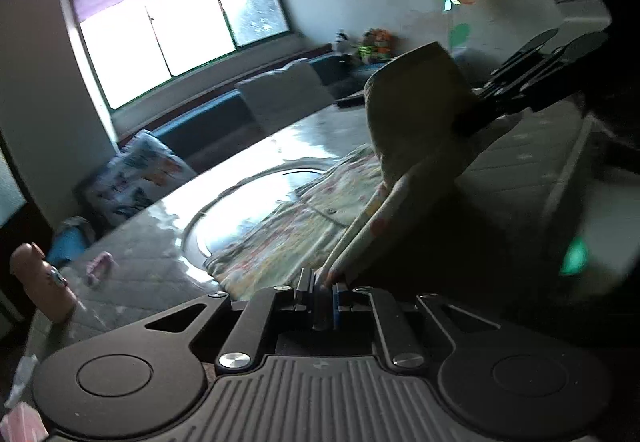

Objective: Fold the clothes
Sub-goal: 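Grasp the corduroy collar with the right gripper and lift it over the shirt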

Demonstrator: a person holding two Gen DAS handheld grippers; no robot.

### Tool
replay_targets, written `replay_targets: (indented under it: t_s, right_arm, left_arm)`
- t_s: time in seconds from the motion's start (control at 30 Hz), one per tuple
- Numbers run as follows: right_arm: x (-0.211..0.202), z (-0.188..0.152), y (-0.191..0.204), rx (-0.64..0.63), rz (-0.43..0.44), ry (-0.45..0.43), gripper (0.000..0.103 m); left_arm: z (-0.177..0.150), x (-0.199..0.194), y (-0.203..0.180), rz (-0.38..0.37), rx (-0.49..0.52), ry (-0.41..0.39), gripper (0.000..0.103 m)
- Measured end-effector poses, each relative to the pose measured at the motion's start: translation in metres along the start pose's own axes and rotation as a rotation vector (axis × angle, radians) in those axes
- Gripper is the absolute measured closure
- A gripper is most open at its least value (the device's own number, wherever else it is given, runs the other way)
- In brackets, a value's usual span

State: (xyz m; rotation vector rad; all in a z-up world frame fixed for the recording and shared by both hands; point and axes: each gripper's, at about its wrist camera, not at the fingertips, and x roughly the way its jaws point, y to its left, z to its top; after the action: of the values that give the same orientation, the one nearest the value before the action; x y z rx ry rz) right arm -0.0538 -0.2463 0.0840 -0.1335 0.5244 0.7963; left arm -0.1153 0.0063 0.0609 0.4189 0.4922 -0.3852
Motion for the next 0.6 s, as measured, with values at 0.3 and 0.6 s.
replay_targets:
  t_s: [0.3, 0.6]
  right_arm:
    - [-0.003, 0.017, -0.005, -0.028, 0.004, 0.001, 0.094]
    - [0.068, 0.066, -0.046, -0.084, -0.004, 0.037, 0.094]
  left_arm:
    - [0.016, -0.001, 0.012, -0.043, -0.052, 0.005, 0.094]
    - [0.028, 0.06, 0.079, -0.006, -0.275, 0.036, 0.094]
